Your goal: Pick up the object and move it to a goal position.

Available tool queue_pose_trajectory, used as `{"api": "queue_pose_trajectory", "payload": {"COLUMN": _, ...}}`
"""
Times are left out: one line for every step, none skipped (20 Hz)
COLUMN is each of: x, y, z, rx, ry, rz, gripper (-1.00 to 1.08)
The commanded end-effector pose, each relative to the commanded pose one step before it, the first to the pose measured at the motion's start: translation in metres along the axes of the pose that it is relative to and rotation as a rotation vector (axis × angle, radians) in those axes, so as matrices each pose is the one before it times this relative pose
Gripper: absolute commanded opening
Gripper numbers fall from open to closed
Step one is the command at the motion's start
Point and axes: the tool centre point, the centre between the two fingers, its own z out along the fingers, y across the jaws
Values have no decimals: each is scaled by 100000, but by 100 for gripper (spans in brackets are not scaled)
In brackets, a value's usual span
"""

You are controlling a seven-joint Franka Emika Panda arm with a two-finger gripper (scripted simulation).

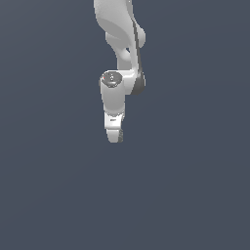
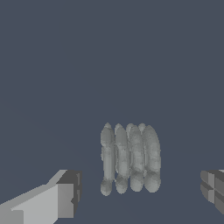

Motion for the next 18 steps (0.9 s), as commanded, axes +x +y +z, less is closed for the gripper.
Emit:
{"api": "queue_pose_trajectory", "payload": {"x": -3, "y": -4, "z": 122, "rx": -4, "ry": -1, "rz": -14, "gripper": 100}}
{"api": "queue_pose_trajectory", "payload": {"x": -8, "y": -7, "z": 164, "rx": 0, "ry": 0, "rz": 0, "gripper": 100}}
{"api": "queue_pose_trajectory", "payload": {"x": 15, "y": -9, "z": 230, "rx": 2, "ry": 3, "rz": -49, "gripper": 100}}
{"api": "queue_pose_trajectory", "payload": {"x": 11, "y": -12, "z": 295, "rx": 2, "ry": 4, "rz": -49, "gripper": 100}}
{"api": "queue_pose_trajectory", "payload": {"x": 8, "y": -15, "z": 358, "rx": 2, "ry": 5, "rz": -48, "gripper": 100}}
{"api": "queue_pose_trajectory", "payload": {"x": 5, "y": -18, "z": 419, "rx": 2, "ry": 6, "rz": -48, "gripper": 100}}
{"api": "queue_pose_trajectory", "payload": {"x": 3, "y": -19, "z": 479, "rx": 2, "ry": 6, "rz": -48, "gripper": 100}}
{"api": "queue_pose_trajectory", "payload": {"x": 0, "y": -19, "z": 536, "rx": 2, "ry": 6, "rz": -48, "gripper": 100}}
{"api": "queue_pose_trajectory", "payload": {"x": 11, "y": -13, "z": 526, "rx": 1, "ry": 6, "rz": -69, "gripper": 100}}
{"api": "queue_pose_trajectory", "payload": {"x": 4, "y": -6, "z": 459, "rx": 0, "ry": 0, "rz": -49, "gripper": 100}}
{"api": "queue_pose_trajectory", "payload": {"x": -20, "y": 1, "z": 392, "rx": 0, "ry": 0, "rz": 0, "gripper": 100}}
{"api": "queue_pose_trajectory", "payload": {"x": 9, "y": 7, "z": 325, "rx": -3, "ry": -9, "rz": -48, "gripper": 100}}
{"api": "queue_pose_trajectory", "payload": {"x": -14, "y": 10, "z": 263, "rx": 0, "ry": 0, "rz": 0, "gripper": 100}}
{"api": "queue_pose_trajectory", "payload": {"x": -11, "y": 12, "z": 202, "rx": 0, "ry": 0, "rz": 0, "gripper": 100}}
{"api": "queue_pose_trajectory", "payload": {"x": -8, "y": 11, "z": 143, "rx": 0, "ry": 0, "rz": 0, "gripper": 100}}
{"api": "queue_pose_trajectory", "payload": {"x": 17, "y": 7, "z": 80, "rx": -8, "ry": -30, "rz": -37, "gripper": 100}}
{"api": "queue_pose_trajectory", "payload": {"x": -2, "y": 3, "z": 28, "rx": 0, "ry": 0, "rz": 0, "gripper": 100}}
{"api": "queue_pose_trajectory", "payload": {"x": 0, "y": 0, "z": 0, "rx": 0, "ry": 0, "rz": 0, "gripper": -100}}
